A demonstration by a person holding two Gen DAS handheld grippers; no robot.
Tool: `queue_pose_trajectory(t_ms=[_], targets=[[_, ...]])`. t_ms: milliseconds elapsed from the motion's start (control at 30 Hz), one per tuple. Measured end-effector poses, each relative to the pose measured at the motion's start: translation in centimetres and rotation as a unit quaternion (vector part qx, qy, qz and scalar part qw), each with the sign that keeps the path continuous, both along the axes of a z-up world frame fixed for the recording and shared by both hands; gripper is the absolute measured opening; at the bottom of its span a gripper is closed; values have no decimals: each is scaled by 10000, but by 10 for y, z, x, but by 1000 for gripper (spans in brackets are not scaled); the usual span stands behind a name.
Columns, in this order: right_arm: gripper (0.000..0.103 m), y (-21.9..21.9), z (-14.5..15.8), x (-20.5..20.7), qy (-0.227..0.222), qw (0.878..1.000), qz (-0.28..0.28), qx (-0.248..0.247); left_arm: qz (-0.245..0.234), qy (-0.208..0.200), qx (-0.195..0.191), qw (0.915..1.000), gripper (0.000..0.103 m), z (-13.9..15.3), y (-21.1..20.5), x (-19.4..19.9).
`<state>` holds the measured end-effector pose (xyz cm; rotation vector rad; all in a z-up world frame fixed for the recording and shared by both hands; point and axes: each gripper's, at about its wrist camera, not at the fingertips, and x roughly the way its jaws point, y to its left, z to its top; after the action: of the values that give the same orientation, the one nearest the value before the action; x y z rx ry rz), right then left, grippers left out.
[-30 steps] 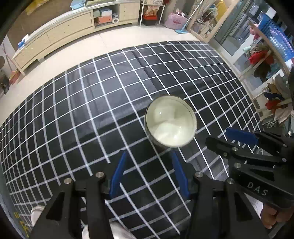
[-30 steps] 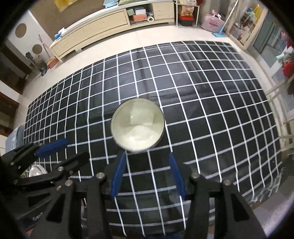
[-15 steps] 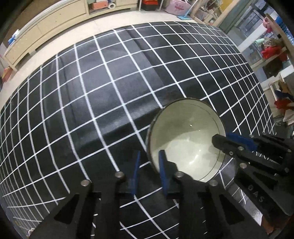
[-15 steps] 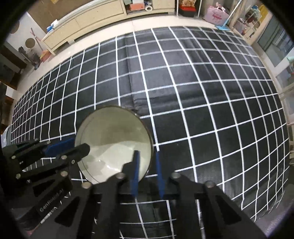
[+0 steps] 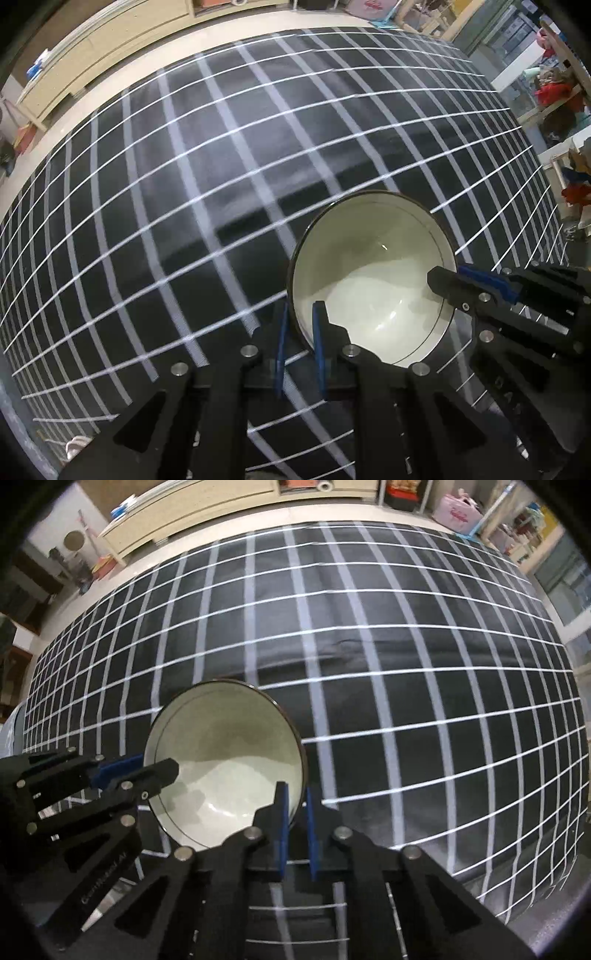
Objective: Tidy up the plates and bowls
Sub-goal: 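Lift the floral bowl and carry it toward the stacked bowls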
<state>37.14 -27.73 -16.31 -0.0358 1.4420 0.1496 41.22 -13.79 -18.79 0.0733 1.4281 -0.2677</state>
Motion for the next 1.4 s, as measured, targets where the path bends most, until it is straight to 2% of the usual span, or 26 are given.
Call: queue_pose_trajectory(t_ms=[367, 567, 800, 1000, 1067, 1167, 1400], targets=[[12, 78, -7, -17, 137, 9981, 606, 56, 446, 146, 162, 9988, 11, -3, 88, -43], [12, 111, -6, -28, 177, 9967, 786, 56, 629, 113, 87, 9979, 11, -5, 128, -61], [12, 161, -7, -35, 178, 9960, 853, -174, 722, 62, -120, 9973, 12, -18, 183, -89], [12, 161, -15, -38, 106, 9960, 812, -352, 746, 11, -37, 9972, 12, -21, 173, -91], [12, 167, -15, -41, 124, 9964, 780, -311, 784, 26, 5, 9969, 11, -18, 159, -84], [11, 176, -15, -41, 173, 9972, 696, -212, 834, -4, 5, 9965, 11, -11, 164, -84], [11, 203, 25, -45, -43, 9975, 693, -146, 938, -198, -27, 9954, 11, 30, 175, -93]])
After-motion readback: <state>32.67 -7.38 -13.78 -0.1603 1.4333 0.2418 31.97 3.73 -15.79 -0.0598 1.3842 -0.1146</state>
